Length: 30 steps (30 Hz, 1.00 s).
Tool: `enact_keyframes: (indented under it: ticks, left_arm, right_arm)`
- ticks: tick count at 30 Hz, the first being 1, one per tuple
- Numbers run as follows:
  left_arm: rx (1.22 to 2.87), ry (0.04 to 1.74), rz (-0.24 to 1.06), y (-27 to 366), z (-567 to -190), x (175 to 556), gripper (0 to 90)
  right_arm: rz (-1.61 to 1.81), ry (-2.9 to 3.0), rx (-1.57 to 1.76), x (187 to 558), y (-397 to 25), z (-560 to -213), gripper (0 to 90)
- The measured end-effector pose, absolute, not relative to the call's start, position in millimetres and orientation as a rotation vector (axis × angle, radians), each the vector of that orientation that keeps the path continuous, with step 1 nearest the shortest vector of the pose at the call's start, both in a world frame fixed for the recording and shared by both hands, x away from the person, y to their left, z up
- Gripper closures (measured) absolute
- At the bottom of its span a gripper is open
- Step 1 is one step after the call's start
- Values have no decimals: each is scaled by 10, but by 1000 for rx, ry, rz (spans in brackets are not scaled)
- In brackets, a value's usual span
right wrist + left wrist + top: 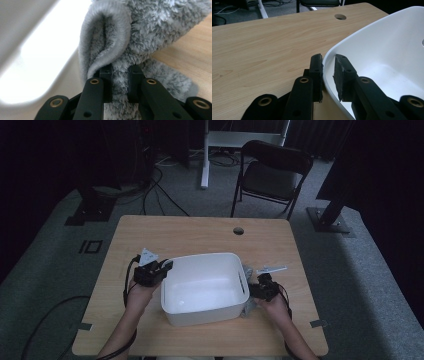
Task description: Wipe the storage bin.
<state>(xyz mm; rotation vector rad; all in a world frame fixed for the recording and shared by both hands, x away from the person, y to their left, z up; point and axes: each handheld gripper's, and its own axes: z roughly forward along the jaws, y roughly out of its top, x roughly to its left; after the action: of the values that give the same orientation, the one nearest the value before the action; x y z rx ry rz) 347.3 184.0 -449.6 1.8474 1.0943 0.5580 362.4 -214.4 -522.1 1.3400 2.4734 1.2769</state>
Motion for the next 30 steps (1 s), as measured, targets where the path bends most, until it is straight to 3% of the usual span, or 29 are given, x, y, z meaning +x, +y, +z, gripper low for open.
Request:
enact_keyframes:
  ticks: [9,20,30]
  left_arm:
    - [1821,1085,523,1895,-4513,3471,768]
    - [1793,1072,489,1937,-4528,3474,761]
    - [1784,1065,479,2059,-4456,3479,583]
  right_arm:
    - [1282,2456,1395,3672,-2165,-5294,785]
    - [1395,2320,1402,3589,-2434,-5026,780]
    - [1482,2257,1436,3491,-2678,-4915,780]
